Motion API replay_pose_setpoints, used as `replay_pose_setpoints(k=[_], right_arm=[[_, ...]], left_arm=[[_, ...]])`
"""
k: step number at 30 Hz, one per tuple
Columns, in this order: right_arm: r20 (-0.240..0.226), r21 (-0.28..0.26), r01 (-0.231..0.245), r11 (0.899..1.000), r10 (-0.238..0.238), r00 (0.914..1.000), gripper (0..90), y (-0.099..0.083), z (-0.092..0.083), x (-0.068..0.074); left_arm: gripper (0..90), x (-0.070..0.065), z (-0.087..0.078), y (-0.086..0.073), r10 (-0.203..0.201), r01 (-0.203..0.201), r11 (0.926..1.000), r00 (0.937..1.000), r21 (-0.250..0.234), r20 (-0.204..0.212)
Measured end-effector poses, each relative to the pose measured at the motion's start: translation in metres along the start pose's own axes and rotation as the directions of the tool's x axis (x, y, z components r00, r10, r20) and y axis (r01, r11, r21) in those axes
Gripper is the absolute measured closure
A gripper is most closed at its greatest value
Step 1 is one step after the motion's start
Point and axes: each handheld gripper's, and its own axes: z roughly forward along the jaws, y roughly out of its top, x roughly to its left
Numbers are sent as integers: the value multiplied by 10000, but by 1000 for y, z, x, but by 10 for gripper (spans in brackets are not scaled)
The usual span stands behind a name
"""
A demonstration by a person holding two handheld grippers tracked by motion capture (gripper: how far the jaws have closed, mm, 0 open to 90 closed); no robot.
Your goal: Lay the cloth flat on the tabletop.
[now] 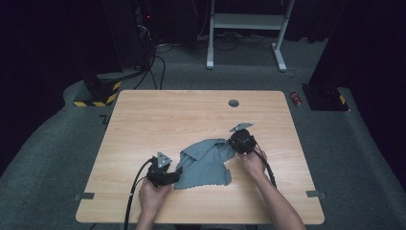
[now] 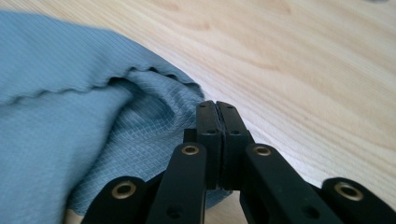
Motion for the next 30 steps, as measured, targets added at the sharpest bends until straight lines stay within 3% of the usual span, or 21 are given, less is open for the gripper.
replay_pose_setpoints(k=[5, 7, 11, 13, 16, 19, 20, 23, 25, 26, 30], right_arm=[[136, 386, 142, 9992, -148, 9998, 846, 2, 9, -5], [172, 66, 102, 9999, -103, 9998, 786, 5, 0, 0], [6, -467, 660, 9967, -660, 9978, 755, 5, -22, 17], [-85, -499, 794, 9956, -799, 9968, 743, 3, -25, 20], [-300, 22, 991, 9951, -990, 9946, 696, -7, -17, 31], [-452, 296, 719, 9970, -705, 9965, 688, -11, -8, 31], [-616, 434, 531, 9976, -504, 9968, 699, -14, -1, 31], [-822, 521, 648, 9965, -603, 9948, 816, -16, 1, 32], [-645, 594, 1055, 9926, -1017, 9927, 895, -15, 1, 35], [-598, 655, 1221, 9904, -1182, 9912, 897, -14, 1, 35], [-671, 730, 1093, 9913, -1044, 9923, 899, -14, 0, 29]], left_arm=[[352, 0, 0, 0, -4, 4, 10000, 10000, 7, 12], [351, 0, 0, 0, 3, -3, 10000, 10000, 13, 9], [351, 0, 0, 0, 0, 0, 10000, 10000, 9, 12], [351, 0, 0, 0, 1, -2, 10000, 10000, 8, 10], [351, 0, 0, 0, -20, 20, 10000, 10000, -1, -3], [351, 0, 0, 0, -13, 13, 10000, 10000, -6, 11], [351, 0, 0, 0, -22, 22, 10000, 10000, -16, 3], [351, 0, 0, 0, -24, 24, 10000, 10000, -17, 4], [351, 0, 0, 0, -15, 15, 10000, 10000, -17, 1], [351, 0, 0, 0, -11, 11, 10000, 10000, -15, 1], [351, 0, 0, 0, -12, 12, 10000, 10000, -15, 0]])
